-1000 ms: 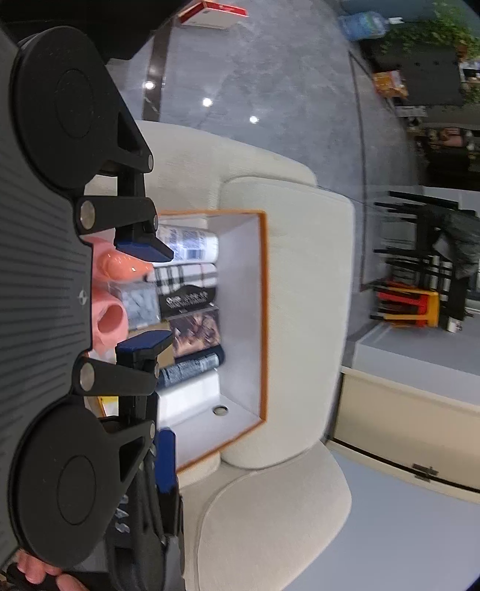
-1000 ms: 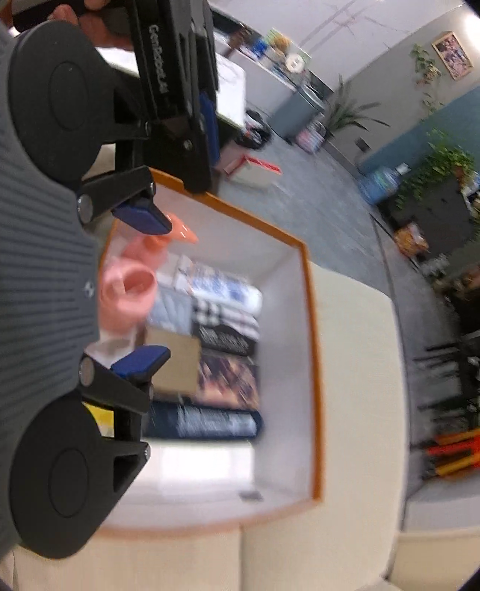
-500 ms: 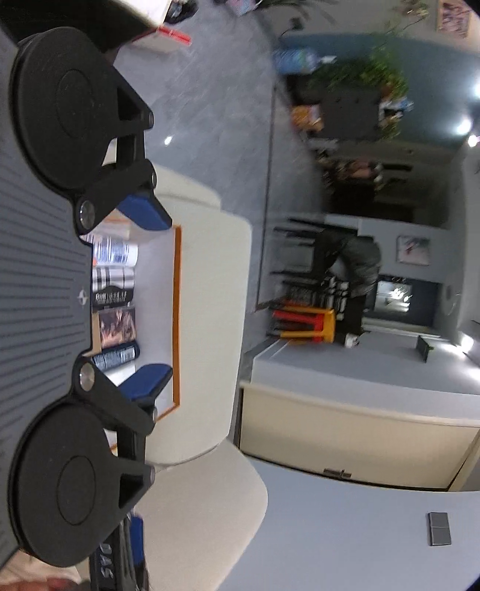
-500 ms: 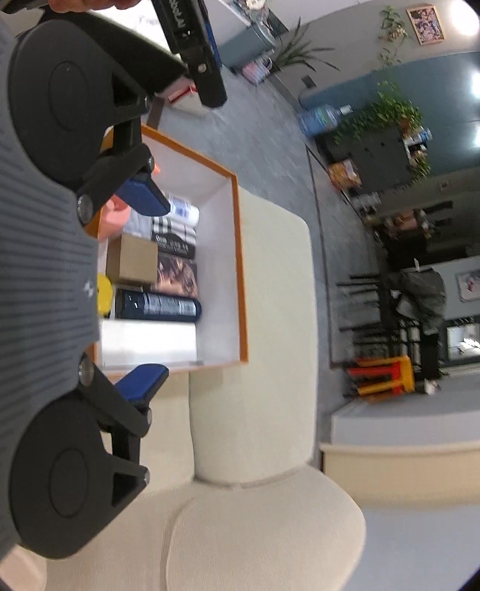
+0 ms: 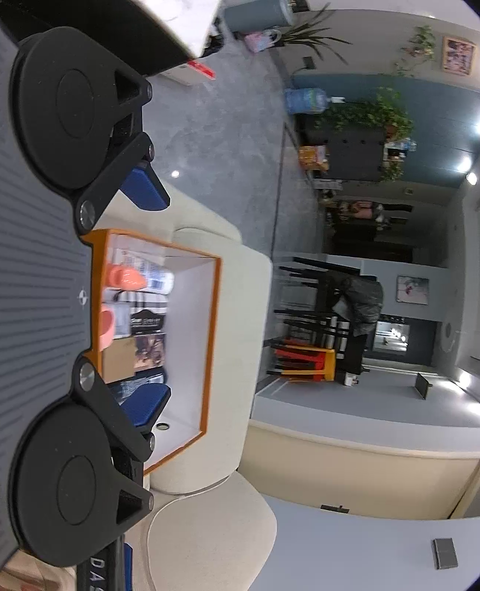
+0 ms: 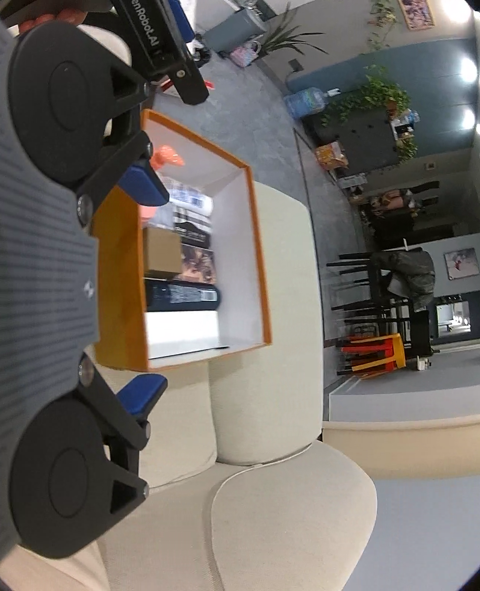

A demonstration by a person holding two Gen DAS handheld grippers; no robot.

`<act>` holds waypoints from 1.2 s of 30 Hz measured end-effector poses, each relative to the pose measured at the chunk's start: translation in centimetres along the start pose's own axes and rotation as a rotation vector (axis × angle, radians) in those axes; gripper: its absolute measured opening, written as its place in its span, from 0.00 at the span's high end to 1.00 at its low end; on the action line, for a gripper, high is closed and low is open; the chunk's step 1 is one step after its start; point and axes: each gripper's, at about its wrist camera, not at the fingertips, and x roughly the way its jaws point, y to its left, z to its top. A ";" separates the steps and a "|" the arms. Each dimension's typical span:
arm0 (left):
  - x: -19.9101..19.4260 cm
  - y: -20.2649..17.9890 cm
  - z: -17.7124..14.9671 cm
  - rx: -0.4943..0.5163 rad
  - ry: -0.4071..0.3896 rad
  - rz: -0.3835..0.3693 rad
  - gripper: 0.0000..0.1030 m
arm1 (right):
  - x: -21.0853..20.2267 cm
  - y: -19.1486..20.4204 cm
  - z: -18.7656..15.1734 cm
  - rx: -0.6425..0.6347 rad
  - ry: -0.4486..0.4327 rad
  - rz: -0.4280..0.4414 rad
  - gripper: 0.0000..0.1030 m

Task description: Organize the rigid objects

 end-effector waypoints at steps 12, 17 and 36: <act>-0.9 0.0 -1.3 0.012 0.004 0.023 0.00 | 0.0 0.2 -1.2 0.006 -0.069 -0.019 0.05; 0.1 -0.7 -1.0 0.023 0.013 0.045 0.00 | 0.6 -0.9 -0.8 0.031 -0.093 0.015 0.04; 1.9 -3.0 -1.8 0.062 0.114 0.040 0.00 | 3.8 -3.0 -1.5 0.082 0.018 -0.002 0.04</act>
